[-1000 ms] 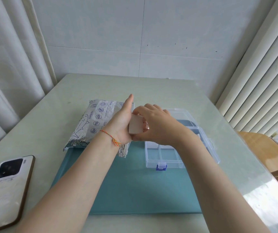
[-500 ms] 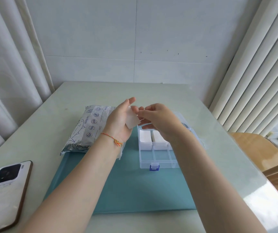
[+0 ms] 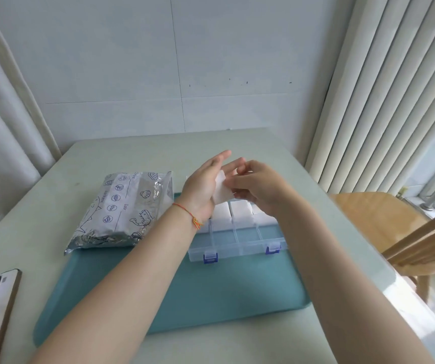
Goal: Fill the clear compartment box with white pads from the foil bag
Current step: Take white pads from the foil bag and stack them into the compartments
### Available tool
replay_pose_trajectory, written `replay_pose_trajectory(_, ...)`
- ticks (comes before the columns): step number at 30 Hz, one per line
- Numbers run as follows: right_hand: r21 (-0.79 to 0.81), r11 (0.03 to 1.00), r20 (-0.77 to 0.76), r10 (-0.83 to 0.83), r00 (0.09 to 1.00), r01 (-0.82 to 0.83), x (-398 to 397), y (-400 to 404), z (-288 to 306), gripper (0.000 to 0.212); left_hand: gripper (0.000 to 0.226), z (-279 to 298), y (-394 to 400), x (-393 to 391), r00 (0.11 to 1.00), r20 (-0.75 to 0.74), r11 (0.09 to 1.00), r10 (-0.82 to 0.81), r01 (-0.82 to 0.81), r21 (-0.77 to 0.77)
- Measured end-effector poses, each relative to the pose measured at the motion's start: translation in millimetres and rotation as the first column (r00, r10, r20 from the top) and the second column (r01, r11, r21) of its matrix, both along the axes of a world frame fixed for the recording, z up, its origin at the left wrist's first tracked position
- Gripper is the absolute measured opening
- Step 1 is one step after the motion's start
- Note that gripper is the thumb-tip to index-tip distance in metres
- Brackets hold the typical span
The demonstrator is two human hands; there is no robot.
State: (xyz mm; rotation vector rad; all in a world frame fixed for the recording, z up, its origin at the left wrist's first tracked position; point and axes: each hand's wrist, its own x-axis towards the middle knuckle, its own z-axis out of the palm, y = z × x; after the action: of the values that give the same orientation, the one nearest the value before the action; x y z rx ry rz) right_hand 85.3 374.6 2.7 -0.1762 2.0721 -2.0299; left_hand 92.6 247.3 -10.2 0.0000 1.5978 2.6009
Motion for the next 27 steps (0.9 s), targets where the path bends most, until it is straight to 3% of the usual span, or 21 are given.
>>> replay_pose_trajectory(2, -0.036, 0.999, 0.023, -0.015, 1.000, 0.016, -3, 13, -2, 0.026, 0.034, -2, 8, -3, 1.000, -0.003, 0.989, 0.028, -0.029, -0.144)
replay_pose_trajectory(4, -0.009, 0.996, 0.029, -0.094, 0.995, 0.094, -8, 30, -4, 0.028, 0.032, -7, 12, -5, 0.996, -0.061, 0.881, 0.063, -0.084, -0.465)
replay_pose_trajectory(7, 0.174, 0.965, -0.008, -0.199, 0.980, 0.198, -16, 56, -10, 0.027, 0.042, -18, 15, -3, 0.982, -0.161, 0.515, -0.093, -0.091, -0.852)
replay_pose_trajectory(10, 0.340, 0.919, -0.010, -0.208, 0.978, 0.199, -18, 68, -14, 0.024, 0.078, -32, 14, -3, 0.954, -0.112, 0.141, -0.277, -0.075, -0.987)
replay_pose_trajectory(12, 0.430, 0.874, -0.037, -0.233, 0.972, 0.226, -18, 71, -18, 0.021, 0.089, -38, 16, -4, 0.950, -0.087, -0.004, -0.299, -0.092, -0.996)
replay_pose_trajectory(14, 0.528, 0.814, -0.068, -0.244, 0.967, 0.242, -18, 67, -20, 0.019, 0.088, -40, 15, -6, 0.952, -0.108, -0.028, -0.285, -0.121, -0.992)
replay_pose_trajectory(19, 0.680, 0.688, -0.176, -0.183, 0.967, 0.254, -20, 52, -25, 0.021, 0.083, -39, 5, -6, 0.956, -0.101, 0.034, -0.274, -0.096, -0.995)
replay_pose_trajectory(27, 0.833, 0.526, -0.174, -0.049, 0.984, 0.173, -16, 27, -22, 0.026, 0.065, -39, -4, -5, 0.947, -0.095, -0.058, -0.306, -0.119, -0.991)
